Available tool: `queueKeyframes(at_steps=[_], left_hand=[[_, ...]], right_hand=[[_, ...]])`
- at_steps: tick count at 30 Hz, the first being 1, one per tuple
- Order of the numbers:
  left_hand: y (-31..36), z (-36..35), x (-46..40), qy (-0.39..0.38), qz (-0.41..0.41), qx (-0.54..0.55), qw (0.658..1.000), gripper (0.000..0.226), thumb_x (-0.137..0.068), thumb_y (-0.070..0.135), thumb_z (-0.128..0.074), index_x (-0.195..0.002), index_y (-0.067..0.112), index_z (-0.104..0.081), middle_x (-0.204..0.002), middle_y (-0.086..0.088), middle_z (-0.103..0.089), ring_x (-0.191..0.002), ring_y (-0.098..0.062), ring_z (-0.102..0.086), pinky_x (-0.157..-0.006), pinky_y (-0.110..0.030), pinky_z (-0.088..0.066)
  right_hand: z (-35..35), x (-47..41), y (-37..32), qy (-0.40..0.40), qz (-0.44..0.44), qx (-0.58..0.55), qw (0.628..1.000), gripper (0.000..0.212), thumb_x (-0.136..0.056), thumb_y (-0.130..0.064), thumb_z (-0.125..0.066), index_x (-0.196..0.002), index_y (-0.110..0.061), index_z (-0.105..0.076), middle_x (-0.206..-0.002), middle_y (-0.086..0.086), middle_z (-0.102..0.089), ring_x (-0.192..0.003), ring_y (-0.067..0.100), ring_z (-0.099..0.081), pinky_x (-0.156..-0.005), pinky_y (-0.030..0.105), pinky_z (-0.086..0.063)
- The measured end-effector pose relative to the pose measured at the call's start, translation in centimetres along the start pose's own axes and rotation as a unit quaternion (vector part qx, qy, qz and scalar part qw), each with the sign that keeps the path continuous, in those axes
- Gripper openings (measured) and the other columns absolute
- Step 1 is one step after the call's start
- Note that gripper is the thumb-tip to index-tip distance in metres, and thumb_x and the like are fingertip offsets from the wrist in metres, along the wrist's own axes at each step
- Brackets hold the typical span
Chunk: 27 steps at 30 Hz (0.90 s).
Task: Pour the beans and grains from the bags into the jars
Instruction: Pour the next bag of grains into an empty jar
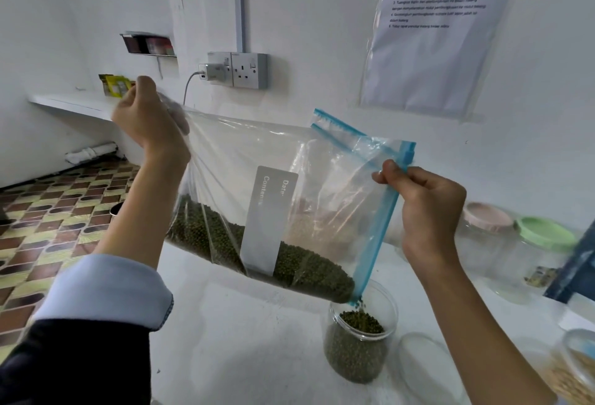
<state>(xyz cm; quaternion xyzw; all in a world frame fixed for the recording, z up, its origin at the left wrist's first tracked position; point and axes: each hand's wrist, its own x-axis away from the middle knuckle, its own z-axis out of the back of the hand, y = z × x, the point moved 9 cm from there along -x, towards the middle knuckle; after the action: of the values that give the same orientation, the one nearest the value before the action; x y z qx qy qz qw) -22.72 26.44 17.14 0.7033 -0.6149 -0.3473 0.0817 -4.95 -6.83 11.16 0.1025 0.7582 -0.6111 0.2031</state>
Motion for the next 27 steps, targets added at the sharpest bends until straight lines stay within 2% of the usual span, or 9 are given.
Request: queueKeyframes(at_steps=[2, 5, 7, 11, 14, 17, 21, 25, 27], left_hand=[[0.0, -0.1, 0.2, 0.0, -0.002, 0.001, 1.0, 0.044, -0.076, -0.005, -0.04, -0.039, 0.014, -0.029, -0.028, 0.002, -0.022, -0.025, -0.017, -0.02, -0.037, -0.02, -0.012], [0.0, -0.3, 0.8, -0.006, 0.002, -0.017, 1.0, 0.042, -0.076, -0.005, -0.041, -0.04, 0.014, -0.03, -0.026, 0.001, -0.024, -0.024, -0.017, -0.022, -0.035, -0.02, -0.013], [-0.1, -0.6, 1.0, -0.013, 0.004, -0.02, 1.0, 0.042, -0.077, -0.005, -0.041, -0.04, 0.013, -0.03, -0.026, 0.002, -0.025, -0.024, -0.016, -0.023, -0.035, -0.021, -0.012], [-0.4, -0.9, 1.2, -0.017, 0.008, -0.017, 1.0, 0.043, -0.077, -0.004, -0.042, -0.04, 0.014, -0.031, -0.027, 0.004, -0.024, -0.025, -0.015, -0.024, -0.038, -0.024, -0.009], [-0.5, -0.9, 1.1, -0.024, 0.006, -0.016, 1.0, 0.04, -0.077, -0.003, -0.043, -0.042, 0.013, -0.031, -0.028, 0.003, -0.025, -0.025, -0.016, -0.024, -0.037, -0.022, -0.011], [-0.2, -0.8, 1.1, -0.017, 0.001, -0.008, 1.0, 0.044, -0.077, -0.004, -0.042, -0.039, 0.015, -0.031, -0.029, 0.003, -0.023, -0.025, -0.016, -0.024, -0.037, -0.02, -0.011], [0.4, -0.7, 1.1, -0.001, -0.001, 0.027, 1.0, 0.049, -0.078, -0.007, -0.039, -0.037, 0.017, -0.027, -0.031, 0.006, -0.018, -0.023, -0.013, -0.018, -0.04, -0.013, -0.011], [0.6, -0.6, 1.2, -0.005, -0.009, 0.018, 1.0, 0.045, -0.078, -0.006, -0.04, -0.04, 0.015, -0.027, -0.032, 0.005, -0.019, -0.024, -0.014, -0.02, -0.039, -0.014, -0.011], [0.6, -0.5, 1.3, -0.004, -0.011, 0.003, 1.0, 0.044, -0.078, -0.005, -0.041, -0.041, 0.014, -0.028, -0.032, 0.003, -0.021, -0.024, -0.016, -0.021, -0.038, -0.016, -0.011]], right_hand=[[0.4, -0.2, 0.0, 0.011, -0.001, -0.004, 1.0, 0.014, -0.085, -0.018, -0.07, -0.07, -0.018, -0.071, -0.061, -0.016, -0.068, -0.064, -0.007, -0.061, -0.072, 0.013, -0.046], [0.1, -0.4, 0.1, -0.011, -0.01, 0.017, 1.0, 0.011, -0.085, -0.02, -0.069, -0.078, -0.012, -0.073, -0.064, -0.016, -0.068, -0.064, -0.011, -0.06, -0.069, 0.008, -0.047], [0.6, -0.6, 0.2, 0.011, -0.012, 0.004, 1.0, 0.012, -0.084, -0.02, -0.07, -0.074, -0.015, -0.072, -0.06, -0.019, -0.067, -0.064, -0.011, -0.06, -0.071, 0.012, -0.047], [0.3, -0.6, 0.4, -0.01, -0.016, 0.015, 1.0, 0.011, -0.084, -0.02, -0.07, -0.078, -0.012, -0.073, -0.061, -0.019, -0.066, -0.064, -0.013, -0.059, -0.067, 0.007, -0.046], [0.8, -0.7, 0.5, 0.002, -0.016, 0.009, 1.0, 0.012, -0.085, -0.022, -0.069, -0.073, -0.018, -0.071, -0.06, -0.022, -0.066, -0.064, -0.012, -0.059, -0.068, 0.011, -0.045], [0.5, -0.7, 0.6, -0.017, -0.019, 0.004, 1.0, 0.01, -0.085, -0.02, -0.069, -0.076, -0.014, -0.072, -0.06, -0.021, -0.066, -0.065, -0.012, -0.06, -0.069, 0.005, -0.046], [0.7, -0.6, 0.5, -0.013, -0.014, -0.021, 1.0, 0.011, -0.084, -0.017, -0.07, -0.075, -0.012, -0.072, -0.06, -0.018, -0.067, -0.064, -0.008, -0.061, -0.068, 0.005, -0.046], [1.0, -0.4, 0.7, 0.004, -0.015, -0.033, 0.999, 0.012, -0.084, -0.017, -0.07, -0.073, -0.014, -0.071, -0.06, -0.017, -0.068, -0.064, -0.008, -0.061, -0.067, 0.006, -0.046], [0.5, -0.4, 0.6, -0.02, -0.018, -0.028, 0.999, 0.012, -0.084, -0.015, -0.069, -0.073, -0.014, -0.072, -0.061, -0.016, -0.068, -0.065, -0.008, -0.061, -0.066, 0.004, -0.044]])
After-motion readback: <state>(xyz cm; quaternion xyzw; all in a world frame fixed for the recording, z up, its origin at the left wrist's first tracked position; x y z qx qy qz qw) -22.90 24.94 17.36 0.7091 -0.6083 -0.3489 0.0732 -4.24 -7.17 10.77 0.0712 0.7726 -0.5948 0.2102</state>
